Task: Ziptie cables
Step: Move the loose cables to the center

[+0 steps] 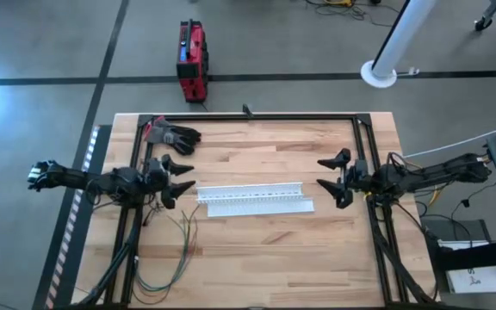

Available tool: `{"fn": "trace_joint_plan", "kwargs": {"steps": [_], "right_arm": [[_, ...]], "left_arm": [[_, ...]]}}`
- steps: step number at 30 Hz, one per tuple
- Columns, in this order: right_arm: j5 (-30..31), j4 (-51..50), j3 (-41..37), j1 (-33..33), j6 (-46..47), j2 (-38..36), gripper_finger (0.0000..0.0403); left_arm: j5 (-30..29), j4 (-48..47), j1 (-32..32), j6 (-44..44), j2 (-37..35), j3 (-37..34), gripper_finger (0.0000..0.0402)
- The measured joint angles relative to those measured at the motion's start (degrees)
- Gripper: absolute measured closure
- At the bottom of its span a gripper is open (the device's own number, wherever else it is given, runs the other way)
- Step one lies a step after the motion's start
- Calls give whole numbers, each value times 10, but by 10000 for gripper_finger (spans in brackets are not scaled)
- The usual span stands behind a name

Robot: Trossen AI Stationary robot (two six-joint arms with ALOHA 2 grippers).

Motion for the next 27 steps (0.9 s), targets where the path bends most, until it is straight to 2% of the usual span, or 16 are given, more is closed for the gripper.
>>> {"fn": "trace_joint_plan", "kwargs": {"steps": [4,12,17,22,27], "right_arm": [[-1,-3,31,0,-59,78,94],[4,-2,117,0,-157,230,94],[23,-4,178,0,-169,316,94],[23,-27,242,0,-163,403,94],[17,-112,319,1,-137,471,94]], "left_arm": [[-36,67,0,55,6,1,127],[-49,88,1,44,18,0,127],[-128,96,1,32,33,0,127],[-123,95,-1,24,48,0,130],[-57,79,-13,17,90,0,173]]}}
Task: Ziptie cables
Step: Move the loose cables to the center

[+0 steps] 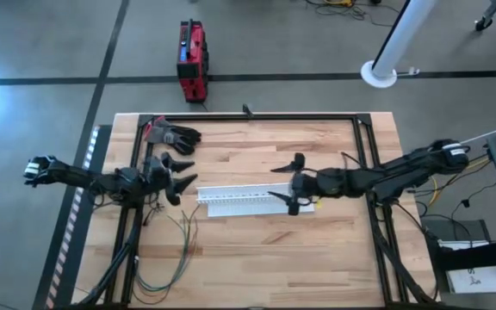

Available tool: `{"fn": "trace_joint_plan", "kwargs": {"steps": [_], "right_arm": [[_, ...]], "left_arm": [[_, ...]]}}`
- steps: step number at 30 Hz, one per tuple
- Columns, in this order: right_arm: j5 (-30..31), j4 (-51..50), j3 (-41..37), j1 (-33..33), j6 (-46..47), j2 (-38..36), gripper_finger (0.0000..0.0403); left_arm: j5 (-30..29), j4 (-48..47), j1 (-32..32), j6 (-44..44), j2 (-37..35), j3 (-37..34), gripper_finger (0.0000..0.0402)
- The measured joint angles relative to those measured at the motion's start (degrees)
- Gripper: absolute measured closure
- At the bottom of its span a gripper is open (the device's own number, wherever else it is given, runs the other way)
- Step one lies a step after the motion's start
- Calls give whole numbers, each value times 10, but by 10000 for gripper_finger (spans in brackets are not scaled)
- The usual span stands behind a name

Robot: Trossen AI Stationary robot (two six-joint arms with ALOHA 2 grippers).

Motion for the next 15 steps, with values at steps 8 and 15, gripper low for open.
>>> {"fn": "trace_joint_plan", "kwargs": {"steps": [8,15], "right_arm": [[2,-145,99,4,14,56,94],[2,-149,106,37,17,64,94]], "left_arm": [[26,-15,-80,-99,86,-1,284],[-30,-16,-193,-242,143,0,390]]}}
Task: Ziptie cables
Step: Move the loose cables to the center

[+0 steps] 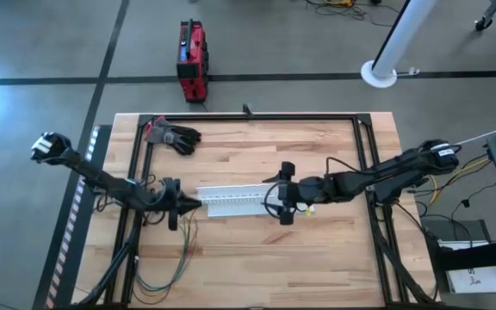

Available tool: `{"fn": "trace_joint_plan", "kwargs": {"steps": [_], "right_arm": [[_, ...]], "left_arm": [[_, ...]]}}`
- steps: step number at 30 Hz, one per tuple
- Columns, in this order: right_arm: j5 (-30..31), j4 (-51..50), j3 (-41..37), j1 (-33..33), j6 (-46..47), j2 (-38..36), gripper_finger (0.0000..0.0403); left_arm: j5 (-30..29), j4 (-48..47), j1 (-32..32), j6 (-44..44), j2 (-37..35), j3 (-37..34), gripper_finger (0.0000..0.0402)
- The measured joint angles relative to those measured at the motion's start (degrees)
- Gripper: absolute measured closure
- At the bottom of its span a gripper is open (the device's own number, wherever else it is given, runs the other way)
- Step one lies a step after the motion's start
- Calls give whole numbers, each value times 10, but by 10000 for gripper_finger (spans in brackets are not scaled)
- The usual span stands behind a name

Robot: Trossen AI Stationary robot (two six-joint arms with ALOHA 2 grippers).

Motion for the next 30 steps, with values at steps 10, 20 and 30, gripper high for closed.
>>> {"fn": "trace_joint_plan", "kwargs": {"steps": [10,20,30], "right_arm": [[1,-1,-1,57,57,-1,94],[2,0,-1,119,103,0,111],[37,0,-1,168,121,0,149]], "left_arm": [[-41,-242,-92,-113,128,208,401],[113,-589,-150,-286,368,481,401],[484,-761,-189,-498,541,633,402]]}}
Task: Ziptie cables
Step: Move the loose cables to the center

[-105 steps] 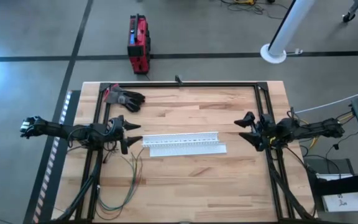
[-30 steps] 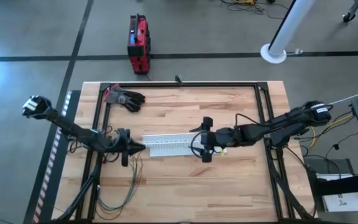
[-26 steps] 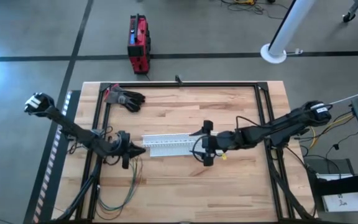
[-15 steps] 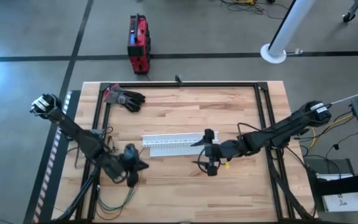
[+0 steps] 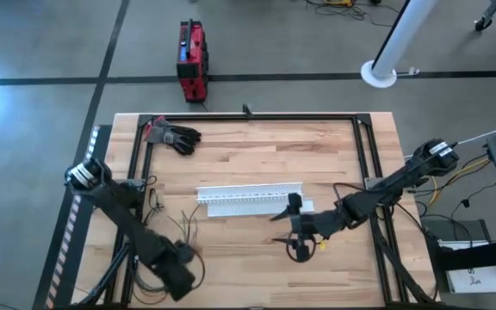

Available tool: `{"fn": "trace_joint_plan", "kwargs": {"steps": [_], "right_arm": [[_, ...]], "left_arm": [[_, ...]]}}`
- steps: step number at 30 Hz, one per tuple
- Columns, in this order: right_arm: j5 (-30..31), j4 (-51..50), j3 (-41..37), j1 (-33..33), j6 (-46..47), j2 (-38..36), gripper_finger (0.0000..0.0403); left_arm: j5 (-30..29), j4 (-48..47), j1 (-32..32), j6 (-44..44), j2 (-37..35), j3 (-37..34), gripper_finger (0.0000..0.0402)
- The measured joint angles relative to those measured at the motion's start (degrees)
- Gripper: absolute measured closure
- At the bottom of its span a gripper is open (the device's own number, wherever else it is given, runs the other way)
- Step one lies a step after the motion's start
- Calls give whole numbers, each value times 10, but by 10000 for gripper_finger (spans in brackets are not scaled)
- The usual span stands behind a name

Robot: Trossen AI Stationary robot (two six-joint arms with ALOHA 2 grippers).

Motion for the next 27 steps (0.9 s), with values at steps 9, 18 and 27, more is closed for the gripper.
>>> {"fn": "trace_joint_plan", "kwargs": {"steps": [9,18,27], "right_arm": [[1,0,-2,1,-34,0,180],[11,1,-3,1,-67,1,200],[10,1,-3,-7,-104,1,202]], "left_arm": [[210,15,-56,-56,71,23,402],[284,20,-70,41,104,3,401],[352,21,-91,202,167,-6,401]]}}
